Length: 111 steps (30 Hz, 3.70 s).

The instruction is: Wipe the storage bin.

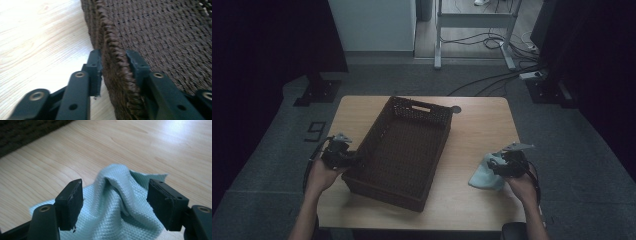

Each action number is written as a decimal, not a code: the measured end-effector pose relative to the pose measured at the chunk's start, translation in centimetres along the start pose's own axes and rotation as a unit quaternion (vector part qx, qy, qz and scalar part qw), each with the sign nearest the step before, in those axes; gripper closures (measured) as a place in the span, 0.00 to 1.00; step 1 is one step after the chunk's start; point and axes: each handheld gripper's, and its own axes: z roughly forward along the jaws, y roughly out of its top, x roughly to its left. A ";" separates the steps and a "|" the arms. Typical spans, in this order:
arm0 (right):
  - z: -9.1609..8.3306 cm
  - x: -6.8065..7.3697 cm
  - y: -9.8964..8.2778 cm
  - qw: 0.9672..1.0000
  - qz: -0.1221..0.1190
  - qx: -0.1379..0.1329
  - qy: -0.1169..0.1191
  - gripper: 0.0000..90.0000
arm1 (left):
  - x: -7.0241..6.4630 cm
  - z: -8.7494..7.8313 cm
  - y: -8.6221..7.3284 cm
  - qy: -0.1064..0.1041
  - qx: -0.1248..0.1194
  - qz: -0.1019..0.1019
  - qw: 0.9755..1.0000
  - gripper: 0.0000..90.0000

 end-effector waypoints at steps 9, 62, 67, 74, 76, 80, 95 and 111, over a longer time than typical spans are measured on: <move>0.9 -0.2 -0.5 1.000 -0.009 0.023 -0.008 0.28 | 0.5 0.1 0.0 0.030 0.000 -0.016 0.999 0.51; 1.1 0.3 -0.4 0.999 -0.028 0.029 -0.003 0.29 | 2.5 -0.6 -0.6 0.118 -0.028 -0.089 0.989 0.53; 1.1 0.2 -0.4 0.999 -0.027 0.026 -0.001 0.28 | 1.7 -2.4 -0.5 0.091 -0.071 -0.091 0.989 0.32; 0.9 0.1 -0.4 0.999 -0.030 0.024 0.013 0.24 | -0.5 -5.6 -2.3 0.054 -0.099 -0.080 0.990 0.15; 1.1 0.2 -0.4 0.999 -0.031 0.028 0.018 0.21 | -0.8 -6.1 -3.1 0.052 -0.104 -0.083 0.990 0.15; 1.4 0.2 -0.5 0.998 -0.043 0.039 0.014 0.18 | -1.2 -6.7 -5.1 0.053 -0.106 -0.085 0.989 0.10; 3.2 0.0 -1.1 0.994 -0.047 0.098 0.002 0.44 | -1.7 -3.9 -10.4 0.061 -0.076 -0.067 0.993 0.00; 1.3 0.4 0.3 0.997 -0.033 0.063 0.004 0.82 | -1.2 -1.1 -8.3 0.080 -0.067 -0.040 0.994 0.00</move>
